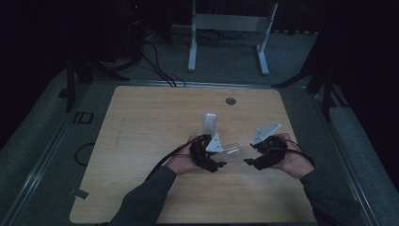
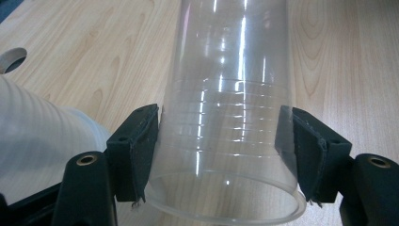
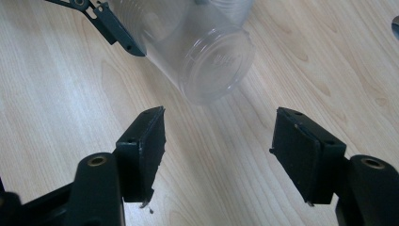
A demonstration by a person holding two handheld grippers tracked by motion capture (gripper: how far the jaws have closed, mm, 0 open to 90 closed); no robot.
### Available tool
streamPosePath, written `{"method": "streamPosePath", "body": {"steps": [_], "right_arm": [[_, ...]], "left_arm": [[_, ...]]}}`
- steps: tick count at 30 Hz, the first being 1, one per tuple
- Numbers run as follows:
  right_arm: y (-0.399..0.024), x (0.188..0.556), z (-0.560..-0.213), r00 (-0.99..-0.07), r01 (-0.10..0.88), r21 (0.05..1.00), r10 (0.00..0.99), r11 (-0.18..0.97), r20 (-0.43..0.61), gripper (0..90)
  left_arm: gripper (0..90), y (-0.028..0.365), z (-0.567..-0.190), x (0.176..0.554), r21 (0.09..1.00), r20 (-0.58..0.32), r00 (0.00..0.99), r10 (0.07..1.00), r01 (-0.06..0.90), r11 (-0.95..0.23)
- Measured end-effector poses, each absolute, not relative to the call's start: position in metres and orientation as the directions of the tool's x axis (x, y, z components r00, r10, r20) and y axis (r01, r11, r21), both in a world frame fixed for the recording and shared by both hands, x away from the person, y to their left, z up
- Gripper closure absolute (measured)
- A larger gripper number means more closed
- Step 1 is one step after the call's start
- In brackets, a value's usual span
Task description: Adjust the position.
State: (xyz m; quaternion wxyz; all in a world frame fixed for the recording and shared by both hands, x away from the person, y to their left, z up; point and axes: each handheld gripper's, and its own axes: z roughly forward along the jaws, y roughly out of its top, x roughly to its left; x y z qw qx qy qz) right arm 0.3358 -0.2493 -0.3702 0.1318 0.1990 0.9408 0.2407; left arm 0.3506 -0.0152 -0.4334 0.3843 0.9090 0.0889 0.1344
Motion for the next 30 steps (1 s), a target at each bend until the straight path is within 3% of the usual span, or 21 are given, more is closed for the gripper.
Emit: {"method": "streamPosePath", "body": {"steps": [30], "right_arm": [[-0.234,0.335,-0.383,-0.932,0.242,0.391,0.324,0.888,-0.16,34.3]], "left_arm": [[31.7,-0.03,-0.441,0.339,0.653,0.234,0.96,0.153,-0.039,-0.756]]}}
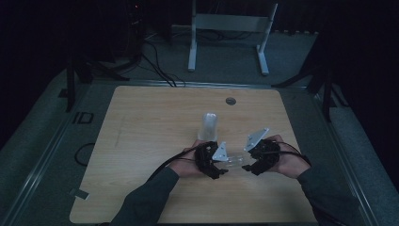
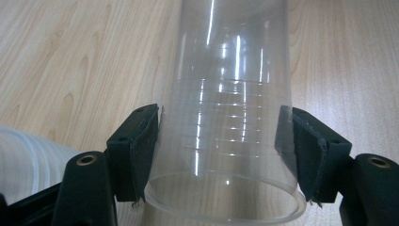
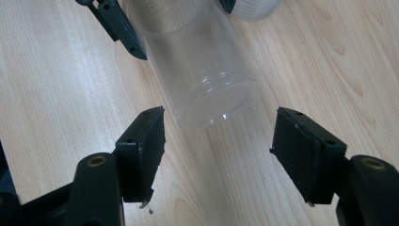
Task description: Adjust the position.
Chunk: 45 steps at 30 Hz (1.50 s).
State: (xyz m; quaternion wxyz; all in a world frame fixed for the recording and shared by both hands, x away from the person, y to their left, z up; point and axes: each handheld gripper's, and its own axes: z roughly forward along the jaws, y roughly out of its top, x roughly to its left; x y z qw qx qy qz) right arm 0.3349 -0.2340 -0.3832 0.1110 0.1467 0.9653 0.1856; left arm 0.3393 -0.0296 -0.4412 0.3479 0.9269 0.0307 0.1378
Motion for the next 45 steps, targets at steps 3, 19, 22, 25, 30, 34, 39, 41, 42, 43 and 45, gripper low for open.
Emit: {"method": "streamPosePath", "body": {"steps": [3,19,22,25,30,34,39,41,42,43,45], "right_arm": [[-0.233,0.335,-0.385,-0.932,0.246,0.382,0.325,0.891,-0.159,33.4],[-0.225,0.334,-0.393,-0.948,0.217,0.354,0.282,0.91,-0.145,32.4],[-0.224,0.334,-0.394,-0.951,0.213,0.349,0.275,0.913,-0.142,32.5],[-0.222,0.333,-0.395,-0.953,0.214,0.344,0.273,0.914,-0.132,32.5],[-0.22,0.332,-0.398,-0.957,0.211,0.333,0.264,0.919,-0.119,32.9],[-0.22,0.331,-0.4,-0.962,0.203,0.33,0.251,0.922,-0.109,34.5],[-0.219,0.331,-0.401,-0.965,0.197,0.328,0.242,0.924,-0.103,35.4],[-0.218,0.331,-0.402,-0.965,0.199,0.323,0.242,0.925,-0.101,36.2],[-0.218,0.331,-0.402,-0.965,0.199,0.323,0.242,0.925,-0.101,36.2],[-0.218,0.331,-0.402,-0.965,0.199,0.322,0.243,0.926,-0.101,36.3],[-0.218,0.332,-0.402,-0.966,0.196,0.317,0.239,0.928,-0.102,36.6]], "left_arm": [[31.6,-0.03,-0.441,0.339,0.653,0.234,0.961,0.149,-0.042,-0.756],[31.6,-0.033,-0.44,0.334,0.645,0.248,0.962,0.114,-0.076,-0.76],[31.6,-0.034,-0.44,0.333,0.645,0.252,0.961,0.11,-0.082,-0.76],[31.6,-0.035,-0.438,0.33,0.642,0.264,0.959,0.103,-0.095,-0.761],[31.6,-0.038,-0.436,0.327,0.633,0.285,0.954,0.089,-0.118,-0.765],[31.6,-0.039,-0.436,0.326,0.628,0.29,0.954,0.079,-0.128,-0.767],[31.6,-0.04,-0.436,0.325,0.631,0.293,0.953,0.075,-0.134,-0.764],[31.5,-0.04,-0.436,0.325,0.629,0.296,0.953,0.071,-0.138,-0.765],[31.5,-0.04,-0.436,0.325,0.629,0.297,0.952,0.071,-0.139,-0.765],[31.5,-0.04,-0.436,0.324,0.629,0.299,0.952,0.07,-0.141,-0.765],[31.6,-0.04,-0.436,0.324,0.627,0.299,0.952,0.072,-0.139,-0.766]]}}
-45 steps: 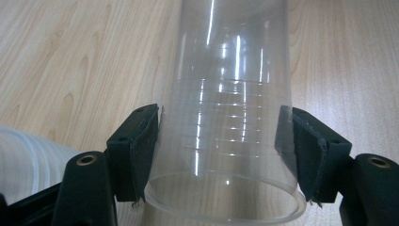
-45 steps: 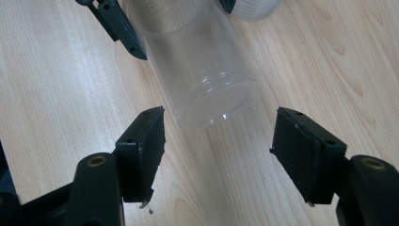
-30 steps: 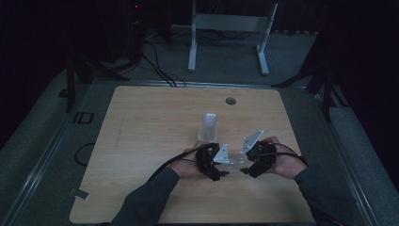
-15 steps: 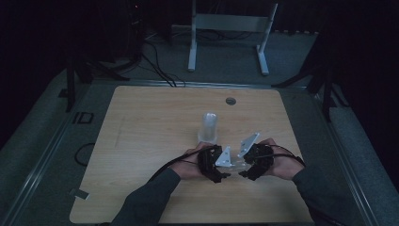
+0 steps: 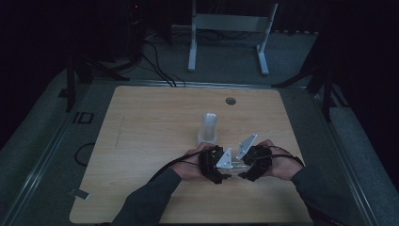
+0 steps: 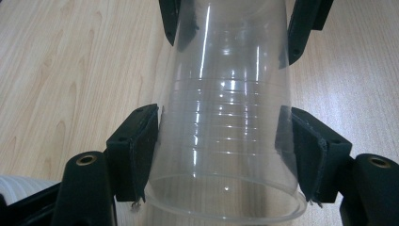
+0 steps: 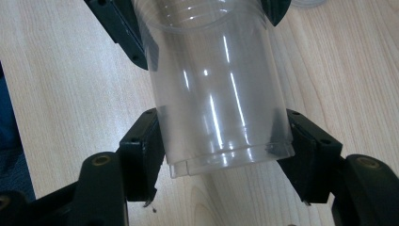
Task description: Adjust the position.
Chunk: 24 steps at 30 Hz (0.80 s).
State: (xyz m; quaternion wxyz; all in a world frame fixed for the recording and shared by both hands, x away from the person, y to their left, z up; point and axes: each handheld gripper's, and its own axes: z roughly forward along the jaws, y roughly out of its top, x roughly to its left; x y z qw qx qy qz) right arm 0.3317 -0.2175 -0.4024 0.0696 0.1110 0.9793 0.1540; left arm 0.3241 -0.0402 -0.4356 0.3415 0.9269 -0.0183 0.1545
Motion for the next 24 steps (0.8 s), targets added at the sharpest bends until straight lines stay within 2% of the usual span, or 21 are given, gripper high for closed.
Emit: {"method": "streamPosePath", "body": {"steps": [12,20,21,24], "right_arm": [[-0.217,0.3323,-0.4051,-0.967,0.195,0.304,0.235,0.932,-0.102,39.0],[-0.219,0.3315,-0.4034,-0.964,0.2,0.32,0.244,0.926,-0.104,40.7],[-0.2208,0.331,-0.4047,-0.963,0.206,0.323,0.249,0.924,-0.099,41.2],[-0.2224,0.3312,-0.4058,-0.961,0.211,0.33,0.256,0.92,-0.099,41.4]], "left_arm": [[31.4,-0.0417,-0.4369,0.3229,0.619,0.305,0.95,0.07,-0.142,-0.773],[27.1,-0.0423,-0.4351,0.3231,0.638,0.293,0.951,0.098,-0.118,-0.761],[23.3,-0.0424,-0.435,0.323,0.642,0.29,0.952,0.101,-0.115,-0.758],[19.8,-0.0428,-0.4347,0.3233,0.644,0.287,0.952,0.108,-0.108,-0.758]]}}
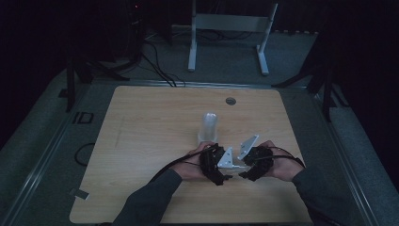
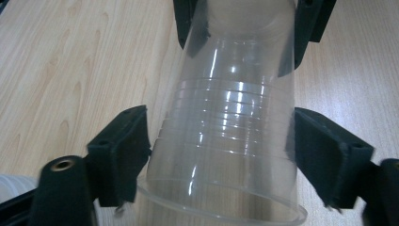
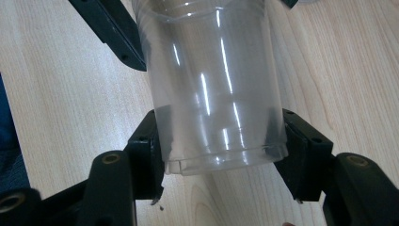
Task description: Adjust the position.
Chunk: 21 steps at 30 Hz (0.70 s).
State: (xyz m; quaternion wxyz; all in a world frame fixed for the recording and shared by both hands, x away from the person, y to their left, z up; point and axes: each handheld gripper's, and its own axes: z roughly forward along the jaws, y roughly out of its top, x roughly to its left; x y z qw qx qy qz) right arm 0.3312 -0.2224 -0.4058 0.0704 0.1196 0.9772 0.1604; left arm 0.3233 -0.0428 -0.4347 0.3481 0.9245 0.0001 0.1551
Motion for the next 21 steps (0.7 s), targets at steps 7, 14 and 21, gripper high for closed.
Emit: {"method": "streamPosePath", "body": {"steps": [7,14,21], "right_arm": [[-0.225,0.331,-0.407,-0.958,0.224,0.338,0.27,0.914,-0.096,41.6],[-0.228,0.331,-0.408,-0.954,0.239,0.342,0.286,0.909,-0.092,41.5],[-0.234,0.331,-0.412,-0.942,0.273,0.349,0.322,0.897,-0.092,41.5]], "left_arm": [[17.6,-0.044,-0.434,0.323,0.654,0.276,0.955,0.11,-0.103,-0.749],[16.9,-0.041,-0.431,0.325,0.678,0.267,0.954,0.136,-0.086,-0.73],[16.9,-0.039,-0.428,0.326,0.699,0.265,0.951,0.159,-0.076,-0.711]]}}
